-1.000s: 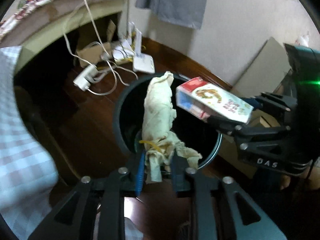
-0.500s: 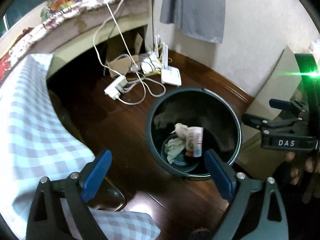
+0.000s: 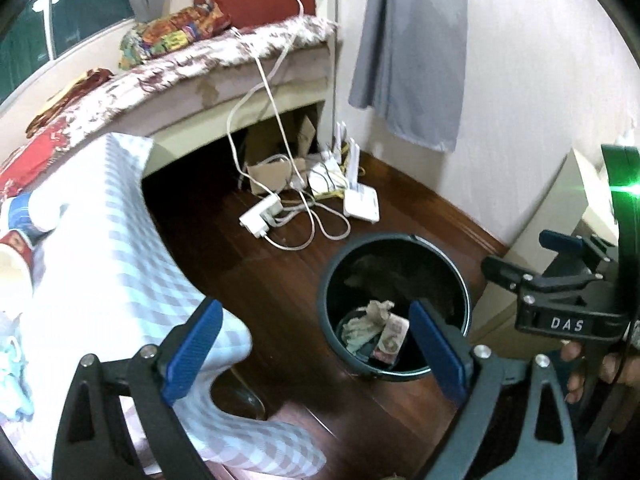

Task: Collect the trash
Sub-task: 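Move both open tools back toward the trash on the table, then grasp the red plastic bag with the left tool while the right tool grasps the red paper cup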

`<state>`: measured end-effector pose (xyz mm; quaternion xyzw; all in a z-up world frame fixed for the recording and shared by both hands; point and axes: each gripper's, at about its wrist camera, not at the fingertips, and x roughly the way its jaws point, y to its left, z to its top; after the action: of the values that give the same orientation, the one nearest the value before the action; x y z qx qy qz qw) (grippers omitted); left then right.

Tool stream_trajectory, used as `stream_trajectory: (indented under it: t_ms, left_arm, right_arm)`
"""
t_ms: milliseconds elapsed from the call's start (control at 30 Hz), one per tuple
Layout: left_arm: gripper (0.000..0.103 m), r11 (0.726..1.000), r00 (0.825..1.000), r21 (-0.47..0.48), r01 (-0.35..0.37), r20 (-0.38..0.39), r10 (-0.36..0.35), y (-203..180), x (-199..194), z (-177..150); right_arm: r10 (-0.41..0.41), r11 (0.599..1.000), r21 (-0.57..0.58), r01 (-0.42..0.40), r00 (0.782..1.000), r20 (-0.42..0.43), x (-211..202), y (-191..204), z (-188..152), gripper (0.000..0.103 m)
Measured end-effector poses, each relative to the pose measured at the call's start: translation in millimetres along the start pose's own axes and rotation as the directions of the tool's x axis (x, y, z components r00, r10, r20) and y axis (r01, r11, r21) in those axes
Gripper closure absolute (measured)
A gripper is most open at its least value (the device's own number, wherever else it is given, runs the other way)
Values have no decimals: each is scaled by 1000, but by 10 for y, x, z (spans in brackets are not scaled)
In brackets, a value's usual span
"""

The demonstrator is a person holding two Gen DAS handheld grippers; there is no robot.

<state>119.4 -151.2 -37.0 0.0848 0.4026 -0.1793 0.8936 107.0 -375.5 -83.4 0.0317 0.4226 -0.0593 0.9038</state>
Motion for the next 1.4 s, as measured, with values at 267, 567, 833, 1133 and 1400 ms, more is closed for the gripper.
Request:
stream_trajectory:
  t_ms: [267, 567, 833, 1133, 1400]
  left_arm:
    - [8, 995, 996, -90, -39, 72, 45, 349, -327, 2]
    - [8, 971, 978, -207, -119, 144, 151, 868, -765, -172]
    - [8, 919, 943, -328, -220, 169, 286, 1457, -1190, -490]
    - [8, 817, 894, -476, -326, 127, 430, 2127, -1507, -1008]
    - [9, 781, 893, -515, -352, 65, 446, 2532, -1285, -1225]
  right_arm:
    - [36, 998, -54, -33, 998, 56, -244, 363, 157, 0]
    - [132, 979, -169, -111, 985, 114, -441, 1074, 246, 0]
    - [249, 926, -320, -201, 961, 117, -602, 1911, 274, 0]
    - [355, 859, -413, -301, 933, 58, -640, 2720, 219, 0]
    - [408, 824, -440, -356, 913, 25, -504, 3224, 262, 0]
